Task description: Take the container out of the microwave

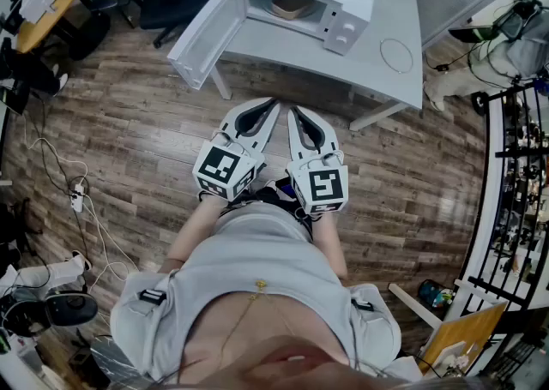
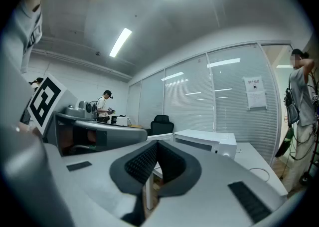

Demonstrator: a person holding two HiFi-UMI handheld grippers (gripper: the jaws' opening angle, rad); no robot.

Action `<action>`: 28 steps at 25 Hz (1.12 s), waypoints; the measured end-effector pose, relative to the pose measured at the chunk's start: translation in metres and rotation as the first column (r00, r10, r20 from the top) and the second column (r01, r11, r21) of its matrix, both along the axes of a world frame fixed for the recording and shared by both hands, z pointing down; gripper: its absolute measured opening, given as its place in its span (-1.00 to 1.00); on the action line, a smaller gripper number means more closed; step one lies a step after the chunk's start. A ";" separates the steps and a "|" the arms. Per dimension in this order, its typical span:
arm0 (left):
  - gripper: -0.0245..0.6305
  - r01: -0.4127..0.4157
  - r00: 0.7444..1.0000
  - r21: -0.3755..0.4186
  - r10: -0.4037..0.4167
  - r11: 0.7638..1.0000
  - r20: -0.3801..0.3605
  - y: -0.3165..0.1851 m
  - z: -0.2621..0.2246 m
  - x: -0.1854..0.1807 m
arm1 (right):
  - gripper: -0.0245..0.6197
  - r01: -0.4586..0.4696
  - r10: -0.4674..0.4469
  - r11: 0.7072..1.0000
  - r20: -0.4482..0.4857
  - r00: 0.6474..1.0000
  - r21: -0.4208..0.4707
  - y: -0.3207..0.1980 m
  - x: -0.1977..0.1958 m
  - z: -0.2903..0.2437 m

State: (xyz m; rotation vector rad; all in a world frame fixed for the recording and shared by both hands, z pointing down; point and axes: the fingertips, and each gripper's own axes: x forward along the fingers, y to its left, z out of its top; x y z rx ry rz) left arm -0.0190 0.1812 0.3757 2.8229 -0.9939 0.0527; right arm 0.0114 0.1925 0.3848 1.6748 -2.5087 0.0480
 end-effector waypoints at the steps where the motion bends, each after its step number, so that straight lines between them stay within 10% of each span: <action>1: -0.81 0.006 1.000 0.011 -0.006 1.000 0.001 -0.001 0.000 0.000 | -0.87 -0.001 0.001 1.000 0.007 1.000 0.008 0.000 0.001 -0.001; 28: -0.56 0.036 0.999 -0.047 -0.038 0.998 -0.039 -0.047 0.024 0.013 | -0.67 0.019 -0.018 1.000 0.054 0.998 -0.012 -0.045 0.032 0.017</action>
